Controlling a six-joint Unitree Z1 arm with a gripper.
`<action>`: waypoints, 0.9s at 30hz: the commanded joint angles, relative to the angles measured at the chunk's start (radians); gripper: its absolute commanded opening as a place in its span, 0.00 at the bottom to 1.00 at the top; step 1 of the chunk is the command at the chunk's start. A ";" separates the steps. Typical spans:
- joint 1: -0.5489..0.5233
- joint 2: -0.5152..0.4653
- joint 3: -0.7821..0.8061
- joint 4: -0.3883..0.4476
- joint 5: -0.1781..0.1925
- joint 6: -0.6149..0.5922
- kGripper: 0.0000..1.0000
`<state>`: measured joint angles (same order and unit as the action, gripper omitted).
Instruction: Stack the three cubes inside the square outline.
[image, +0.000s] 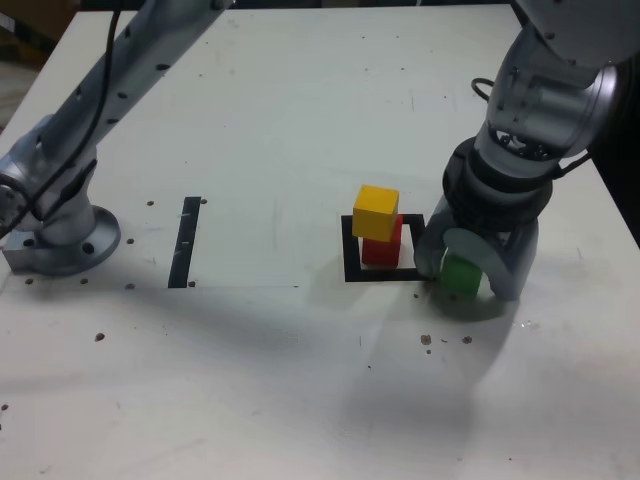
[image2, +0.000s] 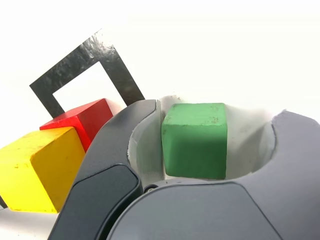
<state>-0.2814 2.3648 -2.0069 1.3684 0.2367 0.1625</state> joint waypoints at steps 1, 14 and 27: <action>0.002 0.006 0.000 -0.004 -0.004 0.001 0.35; 0.019 0.004 0.006 -0.063 -0.065 0.018 0.09; 0.010 -0.165 -0.011 0.015 -0.010 0.033 0.03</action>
<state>-0.2641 2.2734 -2.0134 1.3685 0.2192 0.1942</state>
